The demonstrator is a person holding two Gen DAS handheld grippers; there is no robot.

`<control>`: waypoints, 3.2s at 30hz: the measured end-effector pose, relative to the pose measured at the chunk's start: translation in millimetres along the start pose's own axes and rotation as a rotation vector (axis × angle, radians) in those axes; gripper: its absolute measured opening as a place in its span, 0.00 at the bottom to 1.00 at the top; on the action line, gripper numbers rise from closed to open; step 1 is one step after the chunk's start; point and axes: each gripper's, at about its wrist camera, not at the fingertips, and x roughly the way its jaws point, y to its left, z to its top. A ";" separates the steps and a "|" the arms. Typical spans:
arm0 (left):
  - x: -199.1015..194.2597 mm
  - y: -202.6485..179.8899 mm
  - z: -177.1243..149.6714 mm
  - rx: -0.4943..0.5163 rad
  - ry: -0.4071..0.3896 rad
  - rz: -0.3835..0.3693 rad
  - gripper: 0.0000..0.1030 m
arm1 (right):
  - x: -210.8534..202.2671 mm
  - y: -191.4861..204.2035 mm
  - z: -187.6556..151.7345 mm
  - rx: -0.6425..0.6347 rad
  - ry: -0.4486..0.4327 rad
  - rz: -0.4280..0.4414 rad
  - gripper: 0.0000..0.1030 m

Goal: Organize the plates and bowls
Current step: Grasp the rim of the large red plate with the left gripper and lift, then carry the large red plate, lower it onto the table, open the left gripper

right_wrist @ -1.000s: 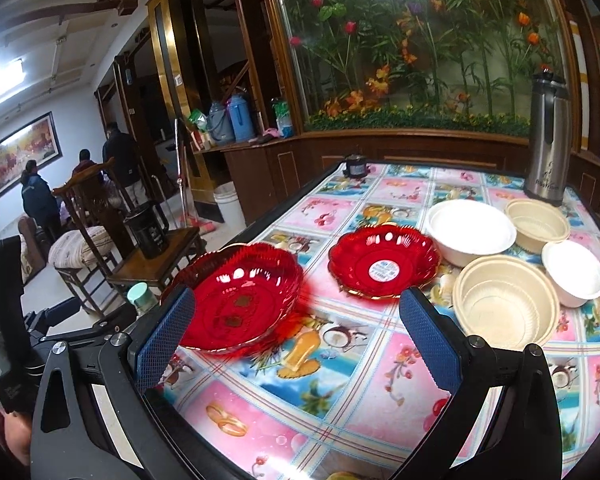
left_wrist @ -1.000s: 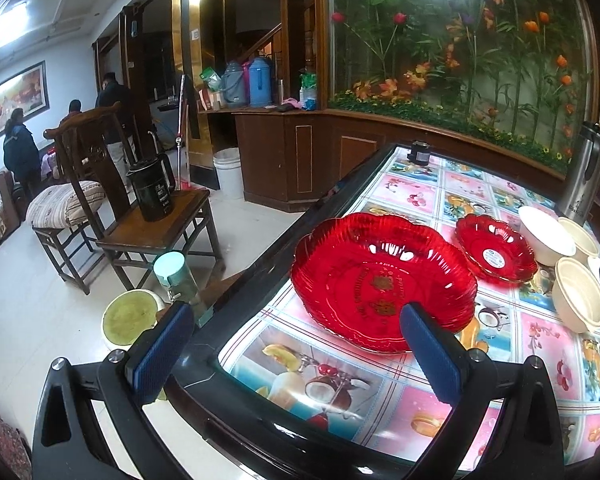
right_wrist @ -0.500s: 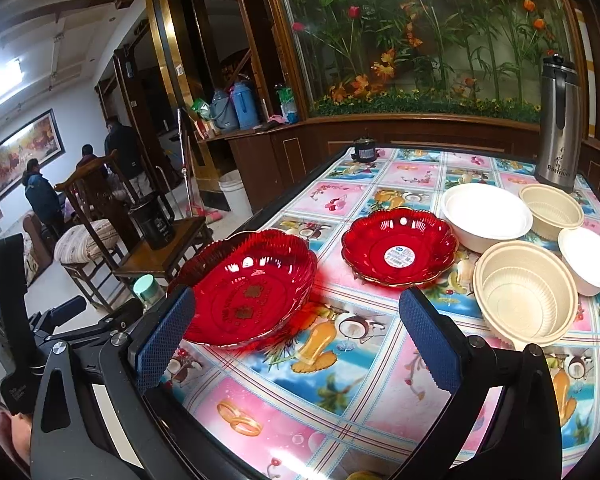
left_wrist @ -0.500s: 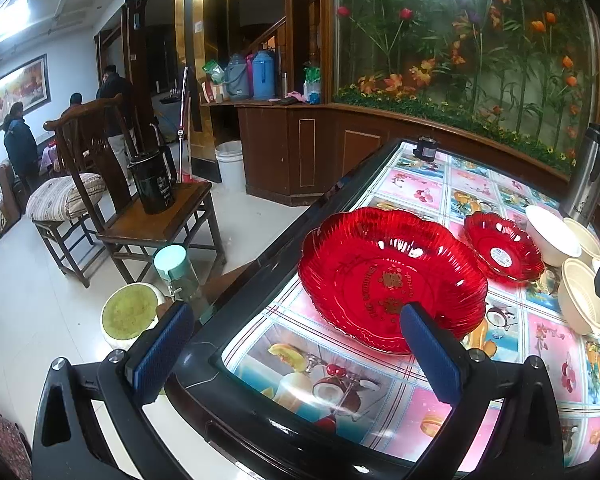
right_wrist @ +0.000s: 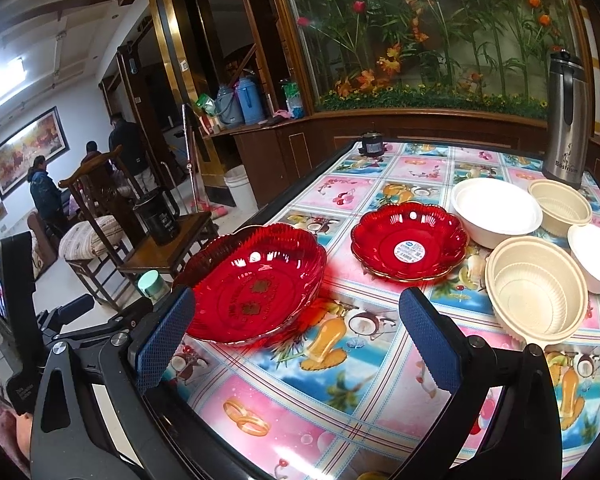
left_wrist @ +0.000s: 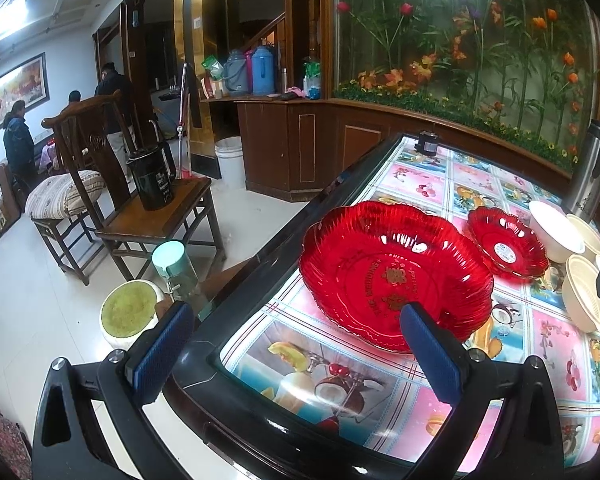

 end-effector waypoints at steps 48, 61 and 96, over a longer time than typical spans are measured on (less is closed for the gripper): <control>123.9 -3.3 17.5 -0.020 0.361 -0.037 0.26 | 188.8 -23.3 -5.5 0.229 0.452 -0.055 0.12; 109.9 -21.3 13.0 0.068 0.329 -0.014 0.24 | 178.0 -22.7 -8.1 0.189 0.395 -0.077 0.12; 41.0 -69.0 -37.3 0.155 0.309 -0.057 0.25 | 77.0 -70.4 -60.2 0.255 0.366 -0.087 0.12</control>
